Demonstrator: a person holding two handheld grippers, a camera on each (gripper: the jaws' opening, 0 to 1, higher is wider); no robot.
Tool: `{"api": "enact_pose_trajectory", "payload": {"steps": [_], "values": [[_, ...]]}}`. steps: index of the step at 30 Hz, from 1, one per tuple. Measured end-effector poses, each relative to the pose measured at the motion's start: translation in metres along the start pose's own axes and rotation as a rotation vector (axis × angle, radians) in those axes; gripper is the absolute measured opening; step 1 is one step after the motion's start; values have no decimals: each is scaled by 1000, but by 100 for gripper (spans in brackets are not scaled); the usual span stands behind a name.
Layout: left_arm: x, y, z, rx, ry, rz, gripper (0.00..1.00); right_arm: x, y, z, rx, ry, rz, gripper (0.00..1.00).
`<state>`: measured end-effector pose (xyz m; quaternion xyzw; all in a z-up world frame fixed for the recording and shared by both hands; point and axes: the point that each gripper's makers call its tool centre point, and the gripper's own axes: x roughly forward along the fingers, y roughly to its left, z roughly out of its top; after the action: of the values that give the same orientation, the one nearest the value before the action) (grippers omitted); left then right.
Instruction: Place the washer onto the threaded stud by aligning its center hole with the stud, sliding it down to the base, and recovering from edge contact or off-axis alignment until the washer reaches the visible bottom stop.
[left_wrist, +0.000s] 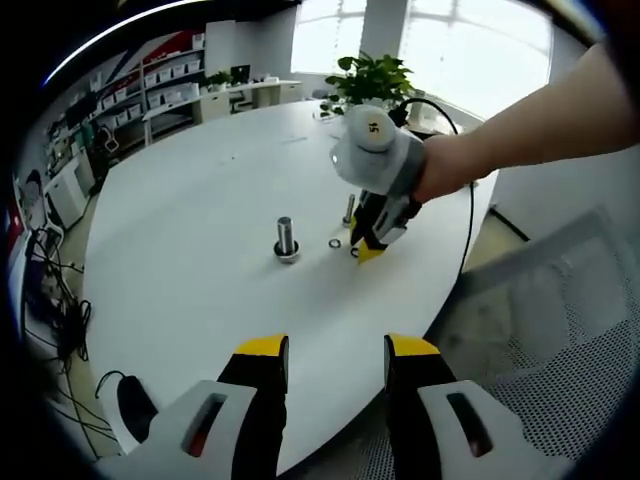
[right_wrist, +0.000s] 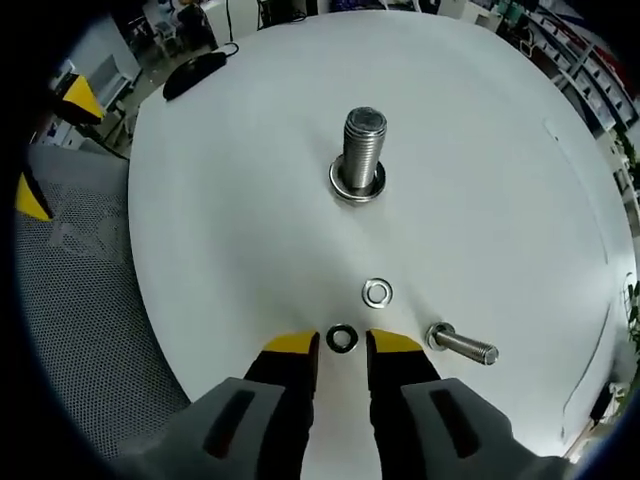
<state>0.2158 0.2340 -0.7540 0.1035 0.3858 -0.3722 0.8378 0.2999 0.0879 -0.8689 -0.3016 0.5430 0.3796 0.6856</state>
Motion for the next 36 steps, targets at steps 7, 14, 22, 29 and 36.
{"api": "enact_pose_trajectory", "payload": {"steps": [7,14,22,29,36], "values": [[-1,0,2,5,-6,-1,36,0,3,-3,-94,50,8,20],[-1,-1,2,7,-5,-2,36,1,2,-2,-87,92,-3,20],[0,-2,2,11,-3,-3,36,0,2,-2,-86,122,-9,19],[-1,-1,1,9,-3,0,36,1,2,-1,-94,121,-21,17],[0,0,1,15,0,4,36,3,4,-1,-141,175,-52,15]]}}
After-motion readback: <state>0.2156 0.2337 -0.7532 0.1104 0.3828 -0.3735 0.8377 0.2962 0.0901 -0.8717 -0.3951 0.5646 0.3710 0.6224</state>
